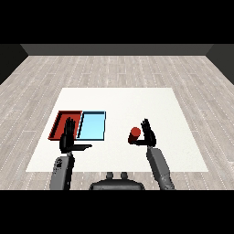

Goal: Pick the red can and put it in the red box

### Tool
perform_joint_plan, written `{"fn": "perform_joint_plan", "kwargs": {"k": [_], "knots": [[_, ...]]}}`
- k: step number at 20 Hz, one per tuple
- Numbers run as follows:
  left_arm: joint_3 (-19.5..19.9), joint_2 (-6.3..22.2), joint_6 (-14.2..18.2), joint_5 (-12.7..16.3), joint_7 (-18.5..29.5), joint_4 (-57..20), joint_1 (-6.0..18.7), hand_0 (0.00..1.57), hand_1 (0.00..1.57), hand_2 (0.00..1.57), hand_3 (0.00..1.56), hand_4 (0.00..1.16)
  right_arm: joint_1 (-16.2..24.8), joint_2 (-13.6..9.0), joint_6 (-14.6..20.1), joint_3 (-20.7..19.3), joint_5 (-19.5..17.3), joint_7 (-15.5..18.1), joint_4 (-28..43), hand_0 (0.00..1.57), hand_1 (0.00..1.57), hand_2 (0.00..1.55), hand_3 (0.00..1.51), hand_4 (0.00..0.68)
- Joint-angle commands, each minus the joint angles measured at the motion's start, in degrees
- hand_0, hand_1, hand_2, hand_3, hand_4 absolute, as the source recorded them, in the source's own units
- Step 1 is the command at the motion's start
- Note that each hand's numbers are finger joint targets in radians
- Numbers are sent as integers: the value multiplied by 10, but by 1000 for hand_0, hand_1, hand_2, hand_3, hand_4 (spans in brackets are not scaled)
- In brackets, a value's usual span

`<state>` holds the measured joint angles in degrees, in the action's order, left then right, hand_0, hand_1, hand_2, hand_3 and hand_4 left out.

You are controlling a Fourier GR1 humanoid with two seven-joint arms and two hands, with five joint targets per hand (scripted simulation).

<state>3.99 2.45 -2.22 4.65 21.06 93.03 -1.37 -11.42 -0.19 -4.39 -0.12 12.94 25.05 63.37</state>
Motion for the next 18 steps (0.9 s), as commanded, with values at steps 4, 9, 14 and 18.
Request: {"fn": "perform_joint_plan", "kwargs": {"k": [4, 9, 14, 18], "knots": [[-10, -4, 1, -10, 4, 7, -20, 0, 0, 0, 0, 0, 0, 2, 22, 31, 17, -26, 29, 0, 0, 0, 0, 0], [4, -3, 7, 1, -3, -12, 17, 0, 0, 0, 0, 0, -29, 2, 23, 47, 25, 43, -69, 0, 0, 0, 0, 0], [-4, -9, 1, -15, 45, -26, -16, 0, 0, 0, 0, 0, 10, -7, 22, 34, 7, -16, 22, 0, 0, 0, 0, 0], [2, -4, -7, 2, 22, -38, 16, 0, 0, 0, 0, 0, -76, -6, 11, 5, 16, 15, -98, 0, 0, 0, 0, 0]]}}
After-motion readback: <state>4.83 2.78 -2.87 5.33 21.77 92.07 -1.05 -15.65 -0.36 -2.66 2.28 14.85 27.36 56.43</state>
